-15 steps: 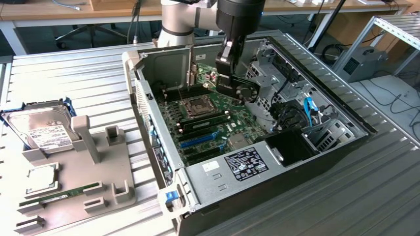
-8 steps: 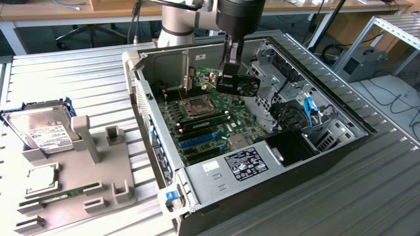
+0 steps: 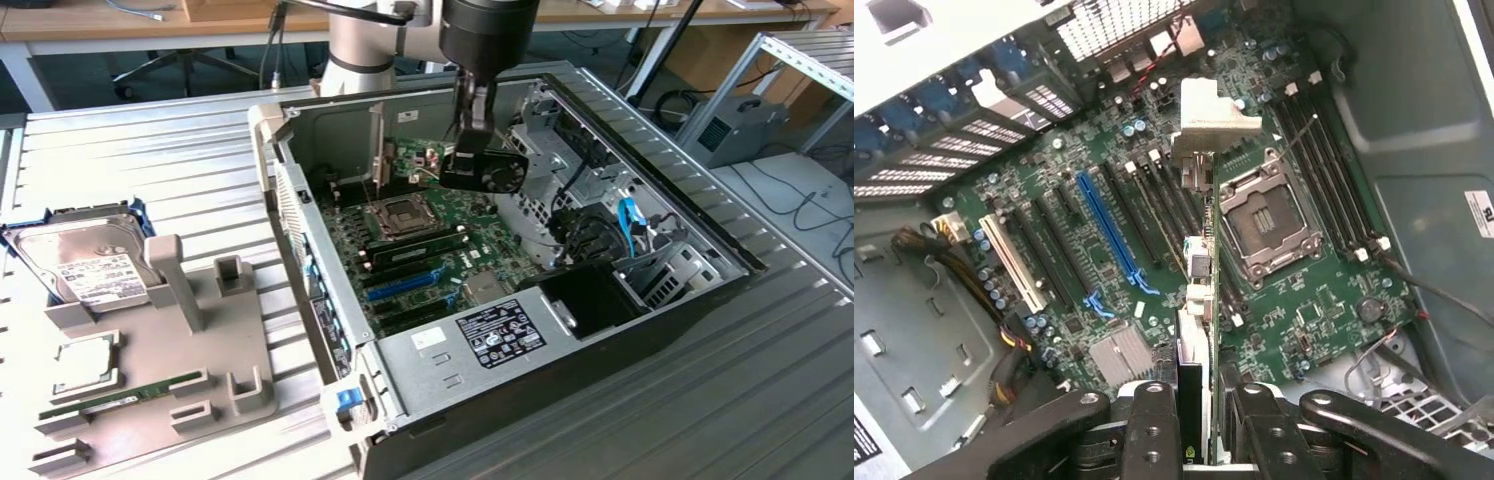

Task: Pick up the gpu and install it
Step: 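Insert the gpu into the slot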

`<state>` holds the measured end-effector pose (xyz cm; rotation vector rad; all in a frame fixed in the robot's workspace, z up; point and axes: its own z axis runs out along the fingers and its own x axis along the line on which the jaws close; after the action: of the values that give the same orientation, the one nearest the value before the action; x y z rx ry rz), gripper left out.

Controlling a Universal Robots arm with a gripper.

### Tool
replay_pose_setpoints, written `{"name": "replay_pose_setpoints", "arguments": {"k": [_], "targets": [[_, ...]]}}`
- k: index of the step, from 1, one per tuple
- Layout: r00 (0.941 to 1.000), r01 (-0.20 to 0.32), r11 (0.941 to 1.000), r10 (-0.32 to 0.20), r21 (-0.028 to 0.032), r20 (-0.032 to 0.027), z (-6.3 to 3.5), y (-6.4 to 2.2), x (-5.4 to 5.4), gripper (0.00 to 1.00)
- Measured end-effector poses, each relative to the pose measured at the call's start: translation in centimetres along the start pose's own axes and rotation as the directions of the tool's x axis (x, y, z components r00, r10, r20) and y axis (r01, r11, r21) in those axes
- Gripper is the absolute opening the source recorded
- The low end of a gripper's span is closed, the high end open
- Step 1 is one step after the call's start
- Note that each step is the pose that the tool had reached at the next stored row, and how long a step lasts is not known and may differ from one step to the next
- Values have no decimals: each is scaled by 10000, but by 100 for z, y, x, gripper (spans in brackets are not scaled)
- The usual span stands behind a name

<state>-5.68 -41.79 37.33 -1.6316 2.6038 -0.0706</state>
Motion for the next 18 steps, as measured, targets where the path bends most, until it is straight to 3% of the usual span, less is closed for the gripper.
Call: {"name": "replay_pose_setpoints", "arguments": {"k": [10,18], "targets": [[9973,739,9973,-739,-23,56,0,0,0,26],[9910,1338,9910,-1338,-38,104,0,0,0,26]]}}
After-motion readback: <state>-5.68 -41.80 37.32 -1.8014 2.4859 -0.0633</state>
